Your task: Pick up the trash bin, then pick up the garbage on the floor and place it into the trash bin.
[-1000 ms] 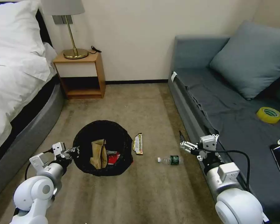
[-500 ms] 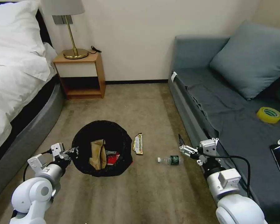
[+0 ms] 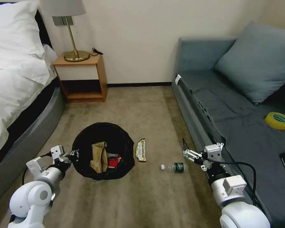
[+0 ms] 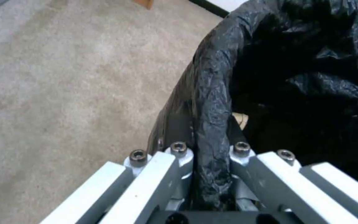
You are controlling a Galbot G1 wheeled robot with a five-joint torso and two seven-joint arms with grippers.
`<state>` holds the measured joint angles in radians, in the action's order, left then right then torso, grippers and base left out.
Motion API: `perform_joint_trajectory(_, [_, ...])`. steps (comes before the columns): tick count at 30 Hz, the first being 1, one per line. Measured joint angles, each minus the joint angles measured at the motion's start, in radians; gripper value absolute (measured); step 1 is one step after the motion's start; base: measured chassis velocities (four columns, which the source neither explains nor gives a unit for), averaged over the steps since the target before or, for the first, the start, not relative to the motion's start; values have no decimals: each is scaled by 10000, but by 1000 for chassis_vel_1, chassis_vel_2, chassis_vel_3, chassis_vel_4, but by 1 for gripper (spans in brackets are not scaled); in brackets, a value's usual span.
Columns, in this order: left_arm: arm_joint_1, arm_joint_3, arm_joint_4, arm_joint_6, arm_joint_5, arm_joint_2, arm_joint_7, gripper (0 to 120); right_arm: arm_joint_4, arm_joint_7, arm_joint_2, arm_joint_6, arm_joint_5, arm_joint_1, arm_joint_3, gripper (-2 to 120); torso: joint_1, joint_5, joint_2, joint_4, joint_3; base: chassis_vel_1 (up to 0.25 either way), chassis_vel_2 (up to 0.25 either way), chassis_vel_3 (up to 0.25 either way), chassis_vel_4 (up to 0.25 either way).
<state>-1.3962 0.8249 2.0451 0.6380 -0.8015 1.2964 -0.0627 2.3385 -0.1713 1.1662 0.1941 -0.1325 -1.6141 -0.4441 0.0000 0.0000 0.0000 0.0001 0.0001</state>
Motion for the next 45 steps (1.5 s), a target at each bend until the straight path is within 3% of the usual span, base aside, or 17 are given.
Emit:
perform_joint_trajectory(28, [10,42,69,-1,-124,20,13,4,-111,70,-63,-17,-43,49,123,100,1,0,0,-1,0,-43,37,36,-37])
perform_joint_trajectory(31, [38,42,57,-1,-145,-6,29,4,-197,71,-389,-15,-244,254,198,100,0,1,0,-2,0,0,0,0,0])
perform_joint_trajectory(33, [75,81,-5,-1,-227,-49,75,4,-418,51,-1188,157,-894,859,331,100,1,1,0,-2,-1,0,0,0,0])
perform_joint_trajectory(35, [86,96,-22,-1,-244,-61,91,4,-507,30,-1396,209,-1119,1039,378,100,0,-1,1,-2,-1,0,0,0,0])
perform_joint_trajectory(37, [194,152,-173,-2,-340,-146,166,4,-1093,-88,-2351,410,-2385,1922,705,100,1,1,0,1,0,0,0,0,0])
perform_joint_trajectory(39, [205,155,-193,-4,-344,-156,176,4,-1197,-88,-2481,431,-2537,2044,783,100,1,1,0,-1,0,0,0,0,0])
perform_joint_trajectory(41, [295,170,-372,-45,-349,-240,315,4,-2084,-3,-3284,335,-3191,2965,1560,100,1,1,0,0,0,0,0,0,0])
perform_joint_trajectory(45, [338,124,-512,-110,-302,-308,462,4,-3213,102,-3990,136,-3657,4029,2815,100,1,-2,-1,-1,0,0,0,0,0])
